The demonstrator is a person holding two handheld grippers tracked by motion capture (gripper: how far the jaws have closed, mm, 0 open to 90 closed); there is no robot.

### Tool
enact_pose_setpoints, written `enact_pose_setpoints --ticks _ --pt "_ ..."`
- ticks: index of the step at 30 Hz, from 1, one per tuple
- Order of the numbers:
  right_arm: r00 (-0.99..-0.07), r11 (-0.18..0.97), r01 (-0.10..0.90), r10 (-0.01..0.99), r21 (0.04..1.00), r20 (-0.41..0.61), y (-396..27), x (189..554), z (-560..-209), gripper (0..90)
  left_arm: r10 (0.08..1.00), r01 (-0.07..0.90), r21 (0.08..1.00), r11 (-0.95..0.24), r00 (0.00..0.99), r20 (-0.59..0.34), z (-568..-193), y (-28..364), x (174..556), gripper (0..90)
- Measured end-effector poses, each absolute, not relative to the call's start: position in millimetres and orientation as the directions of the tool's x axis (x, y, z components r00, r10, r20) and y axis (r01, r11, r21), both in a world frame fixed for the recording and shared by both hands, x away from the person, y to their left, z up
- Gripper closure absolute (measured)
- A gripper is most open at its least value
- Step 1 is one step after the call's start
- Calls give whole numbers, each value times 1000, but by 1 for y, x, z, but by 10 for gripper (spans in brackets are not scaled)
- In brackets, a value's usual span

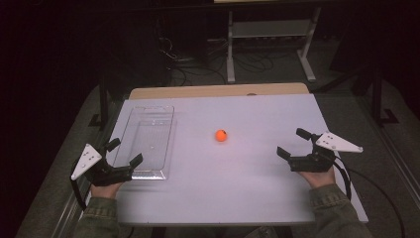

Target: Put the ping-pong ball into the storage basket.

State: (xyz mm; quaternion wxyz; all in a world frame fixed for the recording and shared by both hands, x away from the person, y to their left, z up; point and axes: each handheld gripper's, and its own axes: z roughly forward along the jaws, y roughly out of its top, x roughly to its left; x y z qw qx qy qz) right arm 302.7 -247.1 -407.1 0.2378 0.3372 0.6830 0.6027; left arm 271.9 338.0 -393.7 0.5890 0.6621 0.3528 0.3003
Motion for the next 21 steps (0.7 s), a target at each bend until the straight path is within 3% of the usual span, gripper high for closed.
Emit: enact_pose_setpoints --ticks 21 --pt "-669 35 208 734 977 116 -251 303 -413 0 810 134 986 -103 587 5 -389 318 274 0"
